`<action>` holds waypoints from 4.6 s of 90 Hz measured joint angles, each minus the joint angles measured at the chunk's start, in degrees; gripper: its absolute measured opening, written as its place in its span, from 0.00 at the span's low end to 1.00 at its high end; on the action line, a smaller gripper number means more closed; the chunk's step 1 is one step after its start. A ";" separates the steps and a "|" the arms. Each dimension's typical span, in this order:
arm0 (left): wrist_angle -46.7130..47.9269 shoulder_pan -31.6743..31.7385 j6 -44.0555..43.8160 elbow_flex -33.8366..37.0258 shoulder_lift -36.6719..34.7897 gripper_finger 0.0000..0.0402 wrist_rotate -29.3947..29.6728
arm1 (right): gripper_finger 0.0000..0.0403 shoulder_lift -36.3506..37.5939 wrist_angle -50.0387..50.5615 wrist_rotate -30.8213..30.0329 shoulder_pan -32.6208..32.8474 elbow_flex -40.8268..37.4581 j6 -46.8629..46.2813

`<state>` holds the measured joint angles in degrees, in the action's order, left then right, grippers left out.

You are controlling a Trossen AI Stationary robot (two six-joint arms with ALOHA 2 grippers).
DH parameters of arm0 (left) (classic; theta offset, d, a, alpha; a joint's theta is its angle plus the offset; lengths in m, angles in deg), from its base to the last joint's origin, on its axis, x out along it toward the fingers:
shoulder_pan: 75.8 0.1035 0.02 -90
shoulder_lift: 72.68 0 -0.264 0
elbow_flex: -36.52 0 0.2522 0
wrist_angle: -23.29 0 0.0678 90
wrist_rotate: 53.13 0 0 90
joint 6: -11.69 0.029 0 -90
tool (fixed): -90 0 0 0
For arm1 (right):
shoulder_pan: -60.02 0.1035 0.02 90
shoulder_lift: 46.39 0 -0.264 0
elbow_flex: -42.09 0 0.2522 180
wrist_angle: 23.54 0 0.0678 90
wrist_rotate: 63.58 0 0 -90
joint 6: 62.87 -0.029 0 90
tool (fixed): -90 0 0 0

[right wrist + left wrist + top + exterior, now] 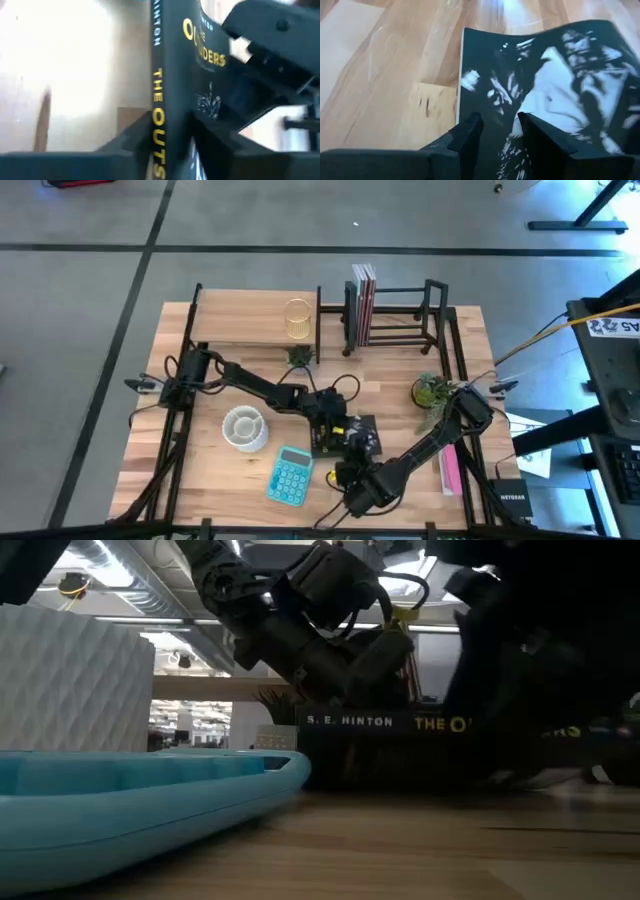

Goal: Stock shelves
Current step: Put the black book on the book shelf

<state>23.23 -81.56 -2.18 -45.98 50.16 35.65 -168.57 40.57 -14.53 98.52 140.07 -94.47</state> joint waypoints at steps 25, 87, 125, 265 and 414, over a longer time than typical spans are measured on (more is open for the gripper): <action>10.08 -2.02 10.44 0.36 -12.81 0.33 3.48 | 0.08 0.12 11.14 -1.27 2.75 0.09 -17.88; 18.50 -25.62 41.29 0.11 -20.42 0.33 79.25 | 0.08 17.32 39.67 -29.59 11.07 -5.00 -74.34; 24.31 -34.09 24.55 0.03 -20.42 0.33 82.43 | 0.08 42.82 39.76 -46.11 -9.02 -7.21 -58.69; 28.43 -32.81 18.69 -0.04 -20.49 0.33 77.64 | 0.08 56.29 -49.32 -4.49 -63.76 -40.63 -4.10; 28.17 -31.95 18.69 -0.04 -20.49 0.33 76.12 | 0.34 62.26 -30.32 11.43 -69.27 -41.90 0.57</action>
<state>51.40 -113.52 16.51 -46.02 29.67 111.76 -106.31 10.25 -3.10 29.25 98.17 -93.90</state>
